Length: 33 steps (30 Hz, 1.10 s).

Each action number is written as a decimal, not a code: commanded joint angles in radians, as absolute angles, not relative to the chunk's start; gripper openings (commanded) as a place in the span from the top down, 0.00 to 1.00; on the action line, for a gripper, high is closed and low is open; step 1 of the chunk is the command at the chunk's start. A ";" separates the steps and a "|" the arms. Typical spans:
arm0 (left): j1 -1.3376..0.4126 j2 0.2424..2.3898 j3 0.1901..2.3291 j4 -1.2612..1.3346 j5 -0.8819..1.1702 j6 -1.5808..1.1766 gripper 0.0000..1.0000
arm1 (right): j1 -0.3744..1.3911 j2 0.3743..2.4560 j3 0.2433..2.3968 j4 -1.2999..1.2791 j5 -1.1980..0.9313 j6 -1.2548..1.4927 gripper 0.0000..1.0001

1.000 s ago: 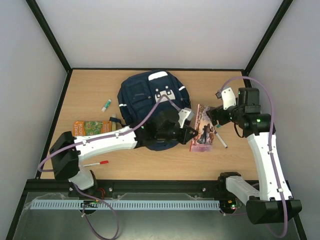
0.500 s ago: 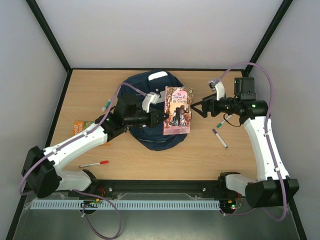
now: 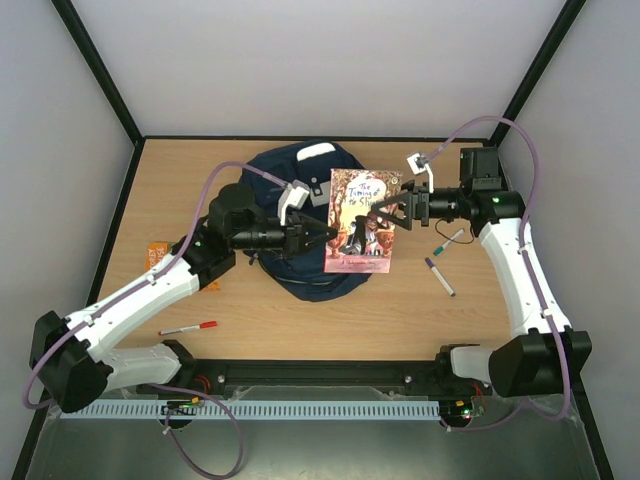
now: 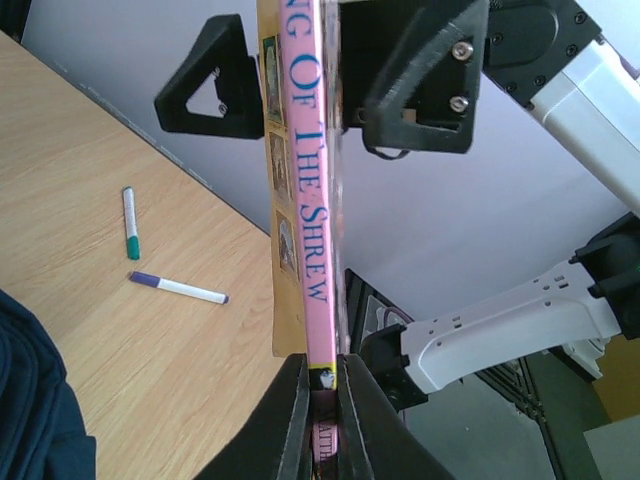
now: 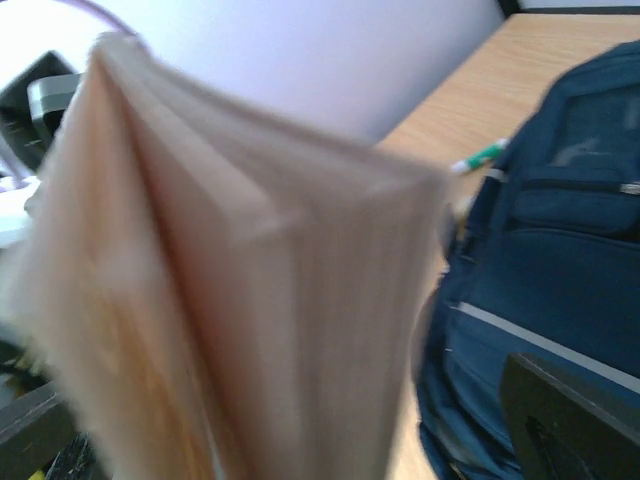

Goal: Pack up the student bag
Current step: Pick up the book from the center of the board.

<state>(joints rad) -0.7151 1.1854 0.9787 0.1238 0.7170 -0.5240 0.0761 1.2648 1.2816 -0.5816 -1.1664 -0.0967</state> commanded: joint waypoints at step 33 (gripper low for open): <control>-0.635 1.216 0.911 0.191 0.661 -0.600 0.98 | 0.102 1.109 1.114 -0.366 -1.152 0.194 0.91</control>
